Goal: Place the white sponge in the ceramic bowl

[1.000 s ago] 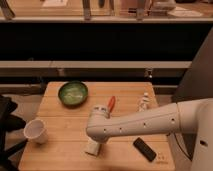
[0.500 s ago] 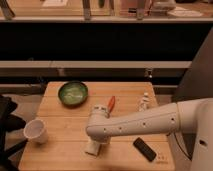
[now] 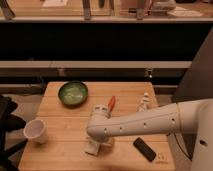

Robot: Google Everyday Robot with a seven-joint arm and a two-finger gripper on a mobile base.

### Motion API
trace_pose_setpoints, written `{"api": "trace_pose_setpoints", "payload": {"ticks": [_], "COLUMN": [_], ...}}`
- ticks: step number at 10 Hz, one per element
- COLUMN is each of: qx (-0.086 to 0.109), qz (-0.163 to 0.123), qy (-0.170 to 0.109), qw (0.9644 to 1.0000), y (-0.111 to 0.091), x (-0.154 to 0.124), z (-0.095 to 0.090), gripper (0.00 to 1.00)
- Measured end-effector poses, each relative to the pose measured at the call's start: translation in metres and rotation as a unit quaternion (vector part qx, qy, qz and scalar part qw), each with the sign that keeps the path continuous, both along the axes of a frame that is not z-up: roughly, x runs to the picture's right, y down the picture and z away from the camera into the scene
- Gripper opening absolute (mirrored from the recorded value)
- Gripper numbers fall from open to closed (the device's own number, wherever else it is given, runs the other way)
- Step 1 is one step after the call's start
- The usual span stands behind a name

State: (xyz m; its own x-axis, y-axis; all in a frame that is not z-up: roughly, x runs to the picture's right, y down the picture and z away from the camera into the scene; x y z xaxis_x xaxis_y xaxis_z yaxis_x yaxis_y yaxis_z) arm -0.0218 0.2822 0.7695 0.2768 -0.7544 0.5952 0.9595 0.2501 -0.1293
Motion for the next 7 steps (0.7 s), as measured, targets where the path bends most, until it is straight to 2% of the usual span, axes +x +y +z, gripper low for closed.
{"api": "trace_pose_setpoints", "payload": {"ticks": [1, 3, 7], "qx": [-0.018, -0.036, -0.054], "qz": [0.005, 0.010, 0.008], "qy": [-0.011, -0.024, -0.029], "qw": [0.9998, 0.9990, 0.9981], "y": [0.005, 0.007, 0.016], "x": [-0.001, -0.009, -0.008], "z": [0.002, 0.000, 0.008], "gripper": [0.80, 0.80, 0.80]}}
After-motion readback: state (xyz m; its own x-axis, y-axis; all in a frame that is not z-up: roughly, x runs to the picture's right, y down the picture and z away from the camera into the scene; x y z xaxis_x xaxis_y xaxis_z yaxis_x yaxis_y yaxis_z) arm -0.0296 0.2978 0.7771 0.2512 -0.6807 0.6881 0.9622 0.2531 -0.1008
